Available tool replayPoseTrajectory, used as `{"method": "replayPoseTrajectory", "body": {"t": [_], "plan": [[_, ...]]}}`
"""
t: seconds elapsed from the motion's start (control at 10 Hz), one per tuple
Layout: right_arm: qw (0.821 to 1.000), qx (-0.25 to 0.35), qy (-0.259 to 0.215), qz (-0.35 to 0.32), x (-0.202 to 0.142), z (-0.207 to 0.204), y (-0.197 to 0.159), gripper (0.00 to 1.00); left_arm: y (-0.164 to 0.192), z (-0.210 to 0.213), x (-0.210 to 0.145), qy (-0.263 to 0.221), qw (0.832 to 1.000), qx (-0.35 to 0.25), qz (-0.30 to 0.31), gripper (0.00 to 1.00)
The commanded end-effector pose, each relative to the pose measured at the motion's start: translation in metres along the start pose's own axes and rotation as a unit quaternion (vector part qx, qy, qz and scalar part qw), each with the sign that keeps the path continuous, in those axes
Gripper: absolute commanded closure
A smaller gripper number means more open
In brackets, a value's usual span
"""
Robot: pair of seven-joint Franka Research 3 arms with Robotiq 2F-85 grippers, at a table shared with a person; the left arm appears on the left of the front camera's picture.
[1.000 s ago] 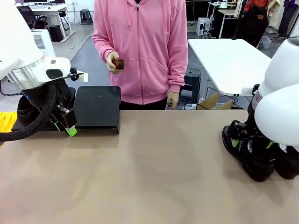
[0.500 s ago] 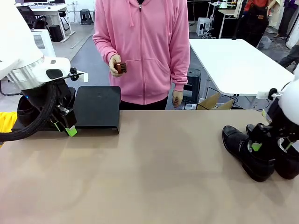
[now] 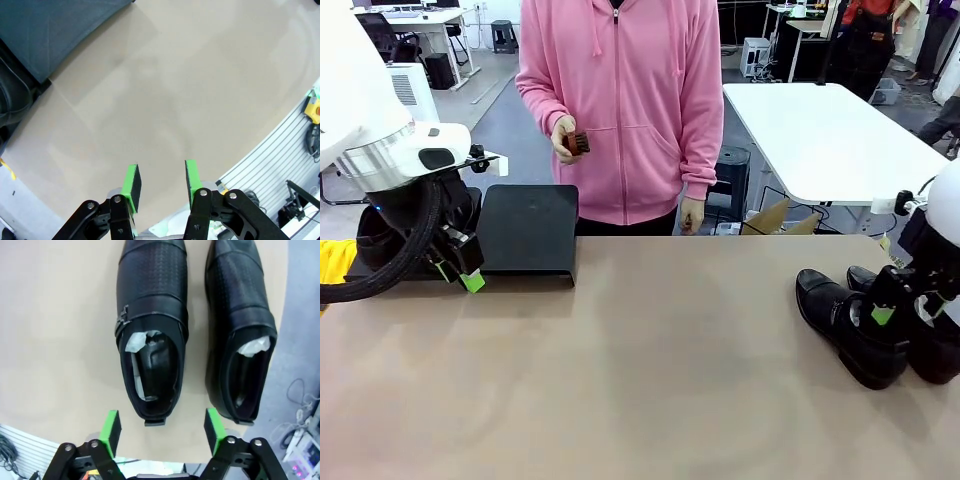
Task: Organize the shoes by placing them on the stand.
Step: Pick up one Shoe and place it in the middle of the table.
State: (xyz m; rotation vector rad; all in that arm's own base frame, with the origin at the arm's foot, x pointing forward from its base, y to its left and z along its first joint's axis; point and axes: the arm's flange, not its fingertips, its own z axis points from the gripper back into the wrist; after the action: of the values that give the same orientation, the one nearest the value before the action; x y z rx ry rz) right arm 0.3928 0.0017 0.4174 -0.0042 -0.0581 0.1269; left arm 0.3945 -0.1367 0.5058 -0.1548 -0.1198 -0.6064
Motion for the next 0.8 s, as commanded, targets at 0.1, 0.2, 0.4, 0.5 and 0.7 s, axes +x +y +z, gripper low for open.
{"method": "replayPoseTrajectory", "body": {"t": [0.1, 0.2, 0.4, 0.5, 0.7], "plan": [[0.999, -0.001, -0.026, 0.041, 0.0, -0.012, 0.0, 0.53, 0.001, 0.0, -0.003, -0.007, 1.0, -0.006, -0.002, 0.51], [0.999, 0.001, -0.028, 0.037, 0.001, -0.02, 0.001, 0.53, 0.001, 0.0, -0.003, -0.007, 1.0, -0.006, -0.002, 0.51], [0.998, -0.002, -0.042, 0.043, 0.002, -0.033, -0.001, 0.53, 0.001, 0.0, -0.003, -0.007, 1.0, -0.006, -0.002, 0.51], [0.998, -0.015, -0.046, 0.041, 0.004, -0.04, -0.003, 0.53, 0.001, 0.0, -0.003, -0.007, 1.0, -0.006, -0.002, 0.51], [0.998, -0.02, -0.048, 0.029, 0.007, -0.046, -0.007, 0.53, 0.001, 0.0, -0.003, -0.007, 1.0, -0.006, -0.002, 0.51]]}}
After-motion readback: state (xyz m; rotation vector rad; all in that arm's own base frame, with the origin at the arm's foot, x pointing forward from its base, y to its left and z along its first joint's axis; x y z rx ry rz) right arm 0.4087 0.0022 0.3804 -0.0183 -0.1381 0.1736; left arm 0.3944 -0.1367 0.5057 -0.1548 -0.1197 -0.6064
